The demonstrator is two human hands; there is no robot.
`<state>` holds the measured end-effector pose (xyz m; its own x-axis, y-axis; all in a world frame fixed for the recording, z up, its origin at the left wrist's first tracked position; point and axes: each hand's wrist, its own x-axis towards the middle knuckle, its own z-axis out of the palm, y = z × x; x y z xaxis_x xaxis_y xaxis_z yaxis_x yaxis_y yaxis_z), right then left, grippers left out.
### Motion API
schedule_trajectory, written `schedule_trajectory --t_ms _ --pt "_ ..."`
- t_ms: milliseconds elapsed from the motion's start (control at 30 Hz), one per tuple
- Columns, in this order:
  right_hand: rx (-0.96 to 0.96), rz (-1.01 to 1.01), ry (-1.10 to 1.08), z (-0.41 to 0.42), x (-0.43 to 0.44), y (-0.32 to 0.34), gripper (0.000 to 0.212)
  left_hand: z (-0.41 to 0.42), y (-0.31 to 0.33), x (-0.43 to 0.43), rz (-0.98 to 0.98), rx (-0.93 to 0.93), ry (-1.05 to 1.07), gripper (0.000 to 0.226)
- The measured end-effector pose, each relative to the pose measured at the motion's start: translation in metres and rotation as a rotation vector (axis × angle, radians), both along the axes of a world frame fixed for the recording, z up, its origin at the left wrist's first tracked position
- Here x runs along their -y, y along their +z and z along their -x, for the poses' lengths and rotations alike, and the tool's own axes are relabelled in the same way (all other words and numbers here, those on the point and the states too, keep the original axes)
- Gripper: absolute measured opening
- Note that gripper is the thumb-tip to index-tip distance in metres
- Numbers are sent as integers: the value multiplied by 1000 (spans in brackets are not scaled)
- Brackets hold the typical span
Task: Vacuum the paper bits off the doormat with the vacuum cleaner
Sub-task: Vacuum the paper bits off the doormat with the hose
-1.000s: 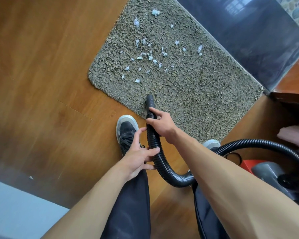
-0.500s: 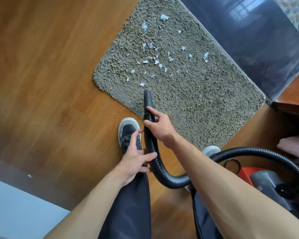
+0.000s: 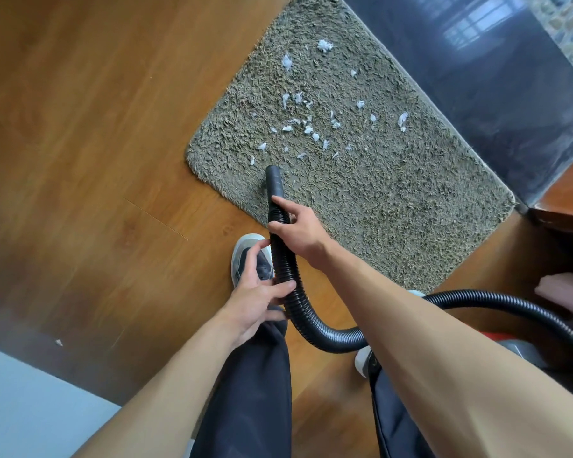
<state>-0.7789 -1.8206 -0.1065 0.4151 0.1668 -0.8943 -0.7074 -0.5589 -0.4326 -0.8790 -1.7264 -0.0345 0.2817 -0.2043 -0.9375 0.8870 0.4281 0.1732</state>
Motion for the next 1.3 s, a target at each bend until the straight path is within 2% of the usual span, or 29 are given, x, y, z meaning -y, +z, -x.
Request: schedule_trajectory --t_ms 467,667,900,1167,1300 --pt "81 16 227 -14 -48 -3 65 -1 -6 -23 -117 -47 124 77" --pt "105 57 229 -19 -33 -3 64 -9 -7 -13 -118 -38 67 72" --pt "162 108 132 -20 -21 -3 62 -18 -10 -9 -100 -13 -2 74" --pt "133 76 267 -33 -40 -4 65 -20 -14 -20 -110 -28 55 79" --pt "133 73 256 -30 -36 -5 64 -18 -14 -17 -99 -37 56 80"
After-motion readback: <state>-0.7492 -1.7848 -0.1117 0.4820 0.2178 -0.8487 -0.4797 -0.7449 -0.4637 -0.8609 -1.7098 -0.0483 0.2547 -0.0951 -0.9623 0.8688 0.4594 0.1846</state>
